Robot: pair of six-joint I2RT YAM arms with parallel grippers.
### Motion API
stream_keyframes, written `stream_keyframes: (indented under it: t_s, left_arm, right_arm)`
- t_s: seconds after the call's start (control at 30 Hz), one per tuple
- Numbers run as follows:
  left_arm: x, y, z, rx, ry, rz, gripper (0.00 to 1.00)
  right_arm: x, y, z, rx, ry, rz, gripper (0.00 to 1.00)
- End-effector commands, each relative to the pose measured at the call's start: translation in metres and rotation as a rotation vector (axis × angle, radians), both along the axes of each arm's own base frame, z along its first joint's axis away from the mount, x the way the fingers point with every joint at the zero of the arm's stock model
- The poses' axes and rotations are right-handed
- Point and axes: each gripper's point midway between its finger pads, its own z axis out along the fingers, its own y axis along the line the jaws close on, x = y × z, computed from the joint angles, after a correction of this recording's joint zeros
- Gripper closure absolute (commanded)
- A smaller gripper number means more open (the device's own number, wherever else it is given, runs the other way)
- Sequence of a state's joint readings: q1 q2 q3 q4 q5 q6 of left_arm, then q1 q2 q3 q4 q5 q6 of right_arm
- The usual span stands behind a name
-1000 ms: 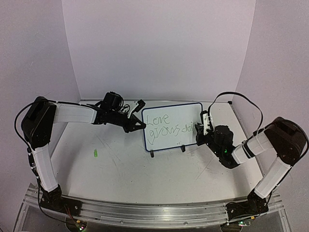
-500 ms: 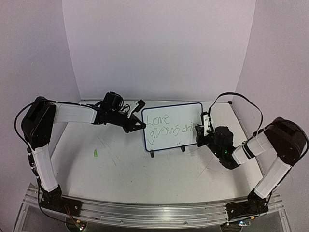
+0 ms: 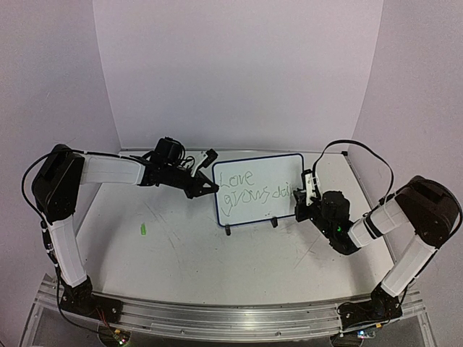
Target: Write a sentence on the whiteboard
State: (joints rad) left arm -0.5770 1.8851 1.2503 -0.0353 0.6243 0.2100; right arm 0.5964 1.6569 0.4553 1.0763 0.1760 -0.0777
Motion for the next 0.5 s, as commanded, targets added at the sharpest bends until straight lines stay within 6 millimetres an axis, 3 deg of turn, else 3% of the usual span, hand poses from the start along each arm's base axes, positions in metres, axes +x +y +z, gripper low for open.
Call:
stream_keyframes:
  t_s: [0.0, 0.33, 0.47]
  left_arm:
    - [-0.005, 0.045, -0.085, 0.314, 0.046, 0.061, 1.0]
    - [-0.006, 0.044, -0.084, 0.311, 0.047, 0.059, 1.0]
    - [-0.006, 0.045, -0.083, 0.313, 0.044, 0.063, 1.0]
  right_arm:
    - [0.004, -0.003, 0.015, 0.023, -0.056, -0.036, 1.0]
    - [0.002, -0.002, 0.027, 0.026, -0.087, -0.025, 1.0]
    - [-0.011, -0.007, 0.034, 0.065, -0.091, -0.006, 1.0]
